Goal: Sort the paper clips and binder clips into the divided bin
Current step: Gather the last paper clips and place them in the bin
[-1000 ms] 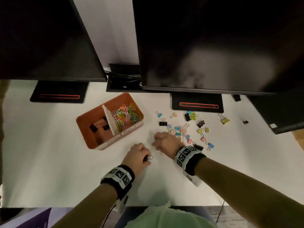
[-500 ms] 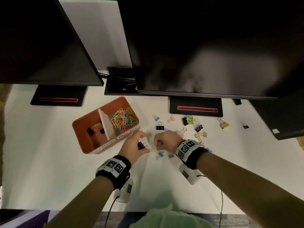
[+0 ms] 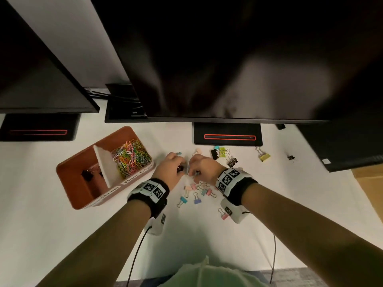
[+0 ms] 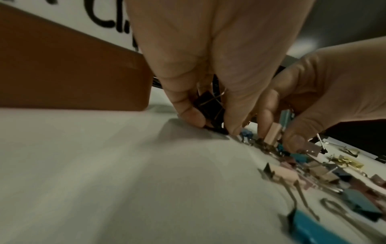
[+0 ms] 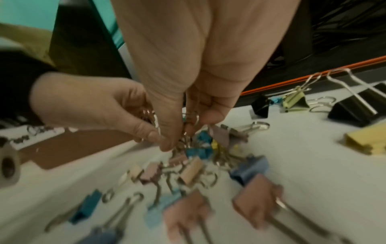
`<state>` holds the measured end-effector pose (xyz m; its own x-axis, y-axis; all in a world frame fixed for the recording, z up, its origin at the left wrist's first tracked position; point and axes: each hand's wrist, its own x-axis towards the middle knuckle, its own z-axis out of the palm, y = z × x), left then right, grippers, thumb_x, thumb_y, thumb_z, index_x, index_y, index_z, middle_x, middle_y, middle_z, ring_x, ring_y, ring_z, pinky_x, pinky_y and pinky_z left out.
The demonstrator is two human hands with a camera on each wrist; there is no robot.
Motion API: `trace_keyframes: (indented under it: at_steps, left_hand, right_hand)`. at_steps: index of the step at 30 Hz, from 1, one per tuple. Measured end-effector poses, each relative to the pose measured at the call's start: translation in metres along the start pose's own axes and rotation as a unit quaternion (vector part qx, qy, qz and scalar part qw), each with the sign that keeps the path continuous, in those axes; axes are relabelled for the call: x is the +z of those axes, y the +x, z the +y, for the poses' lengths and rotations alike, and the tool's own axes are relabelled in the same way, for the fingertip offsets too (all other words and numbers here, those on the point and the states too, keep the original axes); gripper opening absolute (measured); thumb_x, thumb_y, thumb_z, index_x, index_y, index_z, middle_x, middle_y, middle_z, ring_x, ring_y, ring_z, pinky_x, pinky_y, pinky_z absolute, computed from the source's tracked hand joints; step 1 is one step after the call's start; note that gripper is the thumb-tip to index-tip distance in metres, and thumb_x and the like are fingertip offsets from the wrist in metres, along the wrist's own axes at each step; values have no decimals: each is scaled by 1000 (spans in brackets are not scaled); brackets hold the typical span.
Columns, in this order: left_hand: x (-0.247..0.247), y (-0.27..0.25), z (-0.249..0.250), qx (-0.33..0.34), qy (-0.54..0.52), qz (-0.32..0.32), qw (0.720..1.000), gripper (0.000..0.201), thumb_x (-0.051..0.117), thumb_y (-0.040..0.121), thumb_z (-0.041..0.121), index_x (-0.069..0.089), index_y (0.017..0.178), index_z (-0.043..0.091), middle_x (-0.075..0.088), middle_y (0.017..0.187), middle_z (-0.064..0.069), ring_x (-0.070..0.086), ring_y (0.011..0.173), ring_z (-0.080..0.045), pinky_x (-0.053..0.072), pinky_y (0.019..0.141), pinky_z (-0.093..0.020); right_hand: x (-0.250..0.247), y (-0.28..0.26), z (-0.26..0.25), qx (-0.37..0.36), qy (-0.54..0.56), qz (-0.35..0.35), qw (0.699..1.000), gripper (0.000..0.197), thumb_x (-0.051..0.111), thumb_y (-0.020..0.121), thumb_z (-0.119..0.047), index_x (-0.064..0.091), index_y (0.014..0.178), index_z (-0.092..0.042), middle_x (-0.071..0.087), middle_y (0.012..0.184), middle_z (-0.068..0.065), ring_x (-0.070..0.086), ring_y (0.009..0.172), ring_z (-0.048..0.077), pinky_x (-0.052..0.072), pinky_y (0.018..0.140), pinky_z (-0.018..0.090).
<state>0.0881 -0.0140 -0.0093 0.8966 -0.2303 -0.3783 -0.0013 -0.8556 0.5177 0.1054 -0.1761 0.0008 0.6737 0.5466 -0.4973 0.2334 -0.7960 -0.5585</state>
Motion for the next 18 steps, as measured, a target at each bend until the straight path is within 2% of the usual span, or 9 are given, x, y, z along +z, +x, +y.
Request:
trace_keyframes:
  at_steps: [2,6,9,13,18]
  left_hand:
    - [1,-5,-4,2,18,2,1000,27,58,86,13,58,112,20,52,122,-2,55,106,-24,45,93,-33]
    - [4,-17,-12,-12,2,14,1000,26,59,85,14,57,111,18,56,115,-3,58,101,-23,49,89,-35]
    - [7,-27,-18,-22,-32,33,999,20,63,82,14,60,102,17,59,106,-2,59,94,-21,50,86,-35]
    - [9,-38,-26,-17,-70,59,996,5,68,79,12,66,83,15,61,90,-1,60,82,-19,51,79,-34]
    - [2,-52,-29,-19,-114,83,990,4,71,77,13,67,79,13,62,84,-1,59,77,-16,52,77,-33]
  right_hand:
    - [4,3,1,4,-12,3,1000,22,62,83,-7,66,104,-10,54,119,7,54,107,23,42,93,28]
    - [5,6,1,12,-17,12,1000,20,58,85,-8,62,104,-12,59,110,9,57,102,26,48,89,34]
    - [5,7,-2,17,-26,4,1000,27,56,87,-9,58,114,-13,61,114,10,56,104,28,47,92,36]
    - [6,9,-4,29,-37,-5,999,26,54,90,-12,60,115,-10,59,116,10,55,107,27,43,93,31]
    - [5,7,-11,38,-40,-11,998,25,52,91,-13,62,113,-10,59,115,10,55,107,26,43,92,30]
